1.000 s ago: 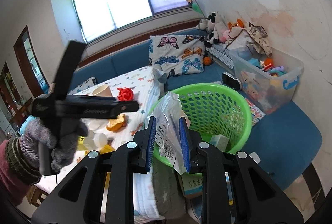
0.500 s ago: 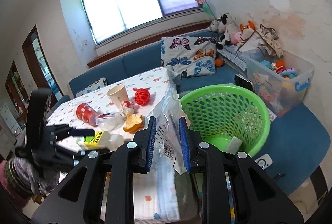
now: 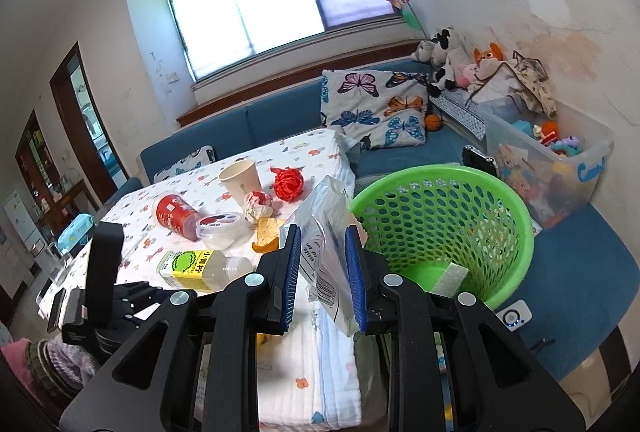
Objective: Collect trash
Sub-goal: 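Grasp the yellow snack packet with the left gripper and lift it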
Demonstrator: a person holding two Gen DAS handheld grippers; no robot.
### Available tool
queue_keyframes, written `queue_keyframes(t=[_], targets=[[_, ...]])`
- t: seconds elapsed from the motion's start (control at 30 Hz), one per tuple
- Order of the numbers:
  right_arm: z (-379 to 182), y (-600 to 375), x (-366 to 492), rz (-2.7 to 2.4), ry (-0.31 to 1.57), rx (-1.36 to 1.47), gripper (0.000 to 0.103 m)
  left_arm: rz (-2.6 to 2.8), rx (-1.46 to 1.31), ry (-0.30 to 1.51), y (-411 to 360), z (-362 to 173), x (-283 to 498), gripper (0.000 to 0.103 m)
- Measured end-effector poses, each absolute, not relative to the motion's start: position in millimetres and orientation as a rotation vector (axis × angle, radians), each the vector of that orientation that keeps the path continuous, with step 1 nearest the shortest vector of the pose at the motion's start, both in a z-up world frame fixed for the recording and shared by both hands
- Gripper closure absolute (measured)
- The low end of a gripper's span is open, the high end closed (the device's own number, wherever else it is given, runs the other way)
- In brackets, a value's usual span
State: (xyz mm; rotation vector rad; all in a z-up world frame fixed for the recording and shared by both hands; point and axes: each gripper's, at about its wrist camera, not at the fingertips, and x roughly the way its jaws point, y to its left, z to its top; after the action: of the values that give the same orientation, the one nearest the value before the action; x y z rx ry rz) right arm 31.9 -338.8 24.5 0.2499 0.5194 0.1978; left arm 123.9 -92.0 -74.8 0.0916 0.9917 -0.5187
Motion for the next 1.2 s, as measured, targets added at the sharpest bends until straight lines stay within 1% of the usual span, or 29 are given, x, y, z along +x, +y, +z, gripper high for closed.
queue_keyframes(t=[0.27,0.37,0.4,0.47,0.5,0.57,0.6,0.63,0.67,0.7,0.73,0.93,1.2], targets=[[22,-334,36,0.201,0.532,0.241,0.079,-0.572,0.057,1.018,-97,-86,130,0.015],[21,-334,38,0.2,0.538,0.241,0.079,-0.592,0.058,1.019,-98,-88,130,0.027],[21,-334,39,0.2,0.539,0.241,0.08,-0.597,0.054,1.024,-99,-89,131,0.034],[21,-334,39,0.2,0.541,0.241,0.079,-0.599,0.04,1.027,-98,-90,132,0.038],[21,-334,39,0.2,0.541,0.241,0.079,-0.602,0.038,1.022,-98,-90,132,0.044],[22,-333,40,0.2,0.542,0.238,0.079,-0.605,0.038,1.017,-98,-89,132,0.053],[22,-333,40,0.201,0.542,0.237,0.079,-0.609,0.036,1.015,-98,-89,132,0.064],[22,-333,39,0.202,0.541,0.238,0.08,-0.619,0.032,1.021,-98,-89,132,0.071],[22,-332,39,0.201,0.539,0.237,0.079,-0.622,0.027,1.028,-98,-90,132,0.073],[22,-332,39,0.201,0.538,0.236,0.08,-0.621,0.028,1.027,-98,-90,132,0.081],[22,-332,38,0.201,0.537,0.234,0.08,-0.622,0.032,1.022,-99,-90,132,0.084],[26,-332,35,0.196,0.525,0.229,0.079,-0.614,0.034,0.985,-96,-81,126,0.093],[33,-334,35,0.184,0.508,0.22,0.079,-0.612,0.025,0.931,-87,-53,119,0.096]])
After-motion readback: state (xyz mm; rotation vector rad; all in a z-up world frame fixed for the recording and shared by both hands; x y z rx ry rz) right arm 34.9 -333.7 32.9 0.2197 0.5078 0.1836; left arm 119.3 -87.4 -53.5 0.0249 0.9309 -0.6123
